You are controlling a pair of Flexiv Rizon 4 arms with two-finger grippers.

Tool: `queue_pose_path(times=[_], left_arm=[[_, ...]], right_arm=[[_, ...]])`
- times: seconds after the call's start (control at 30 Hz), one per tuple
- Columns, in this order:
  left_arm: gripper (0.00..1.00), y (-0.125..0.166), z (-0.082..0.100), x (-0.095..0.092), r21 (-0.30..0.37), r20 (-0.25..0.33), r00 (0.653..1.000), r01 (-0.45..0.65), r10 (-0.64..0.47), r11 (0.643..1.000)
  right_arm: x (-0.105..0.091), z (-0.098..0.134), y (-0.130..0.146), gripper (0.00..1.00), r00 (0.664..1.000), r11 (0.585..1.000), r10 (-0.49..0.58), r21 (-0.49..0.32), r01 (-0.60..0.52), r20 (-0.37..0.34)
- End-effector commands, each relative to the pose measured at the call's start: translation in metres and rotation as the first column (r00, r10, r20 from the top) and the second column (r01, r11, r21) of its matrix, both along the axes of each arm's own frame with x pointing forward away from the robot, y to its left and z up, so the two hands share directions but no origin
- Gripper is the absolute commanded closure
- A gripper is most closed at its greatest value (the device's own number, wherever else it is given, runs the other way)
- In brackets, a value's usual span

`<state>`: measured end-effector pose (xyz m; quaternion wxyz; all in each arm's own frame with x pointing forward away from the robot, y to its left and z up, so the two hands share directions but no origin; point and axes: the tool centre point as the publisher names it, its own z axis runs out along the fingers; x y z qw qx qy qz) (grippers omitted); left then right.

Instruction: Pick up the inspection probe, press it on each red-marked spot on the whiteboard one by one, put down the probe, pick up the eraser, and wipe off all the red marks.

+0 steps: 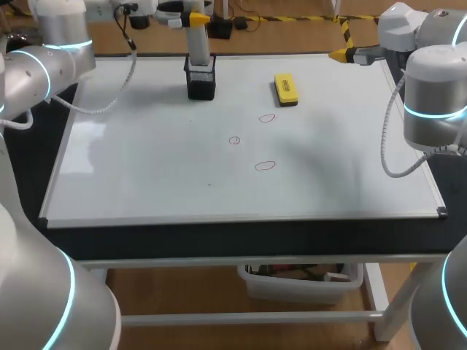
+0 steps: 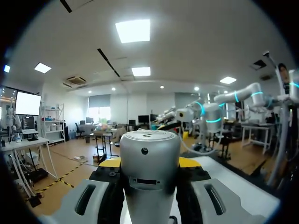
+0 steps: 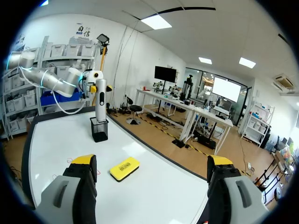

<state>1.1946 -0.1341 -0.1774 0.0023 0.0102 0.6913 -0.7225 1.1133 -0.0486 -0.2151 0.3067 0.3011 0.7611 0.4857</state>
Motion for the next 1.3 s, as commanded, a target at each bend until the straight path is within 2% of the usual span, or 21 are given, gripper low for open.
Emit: queue_pose_path(times=[0.03,0.23,0.37,0.57,0.83,1.3], left_arm=[[1.0,0.006,0.027,-0.021,0.074,0.001,0.992,-0.124,0.124,0.99],[1.0,0.031,0.04,-0.031,0.077,0.021,0.979,-0.204,0.203,0.976],[1.0,0.05,0.041,-0.041,0.089,0.035,0.963,-0.269,0.267,0.959],[1.0,0.076,0.035,-0.057,0.093,0.044,0.937,-0.349,0.347,0.932],[1.0,0.104,0.022,-0.08,0.058,0.056,0.898,-0.44,0.437,0.896],[1.0,0.143,0.003,-0.105,0.022,0.074,0.825,-0.562,0.56,0.827]], right_arm=[[0.0,0.0,0.0,0.0,1.0,1.0,0.001,0.001,-0.001,0.001],[0.0,0.0,0.0,0.0,1.0,1.0,0.001,0.001,-0.001,0.001],[0.0,0.0,0.0,0.0,1.0,1.0,0.001,0.001,-0.001,0.001],[0.0,0.0,0.0,0.0,1.0,1.0,0.001,0.001,-0.001,0.001],[0.0,0.0,0.0,0.0,1.0,1.0,0.001,0.001,-0.001,0.001],[0.0,0.0,0.0,0.0,1.0,1.0,0.001,0.001,-0.001,0.001]])
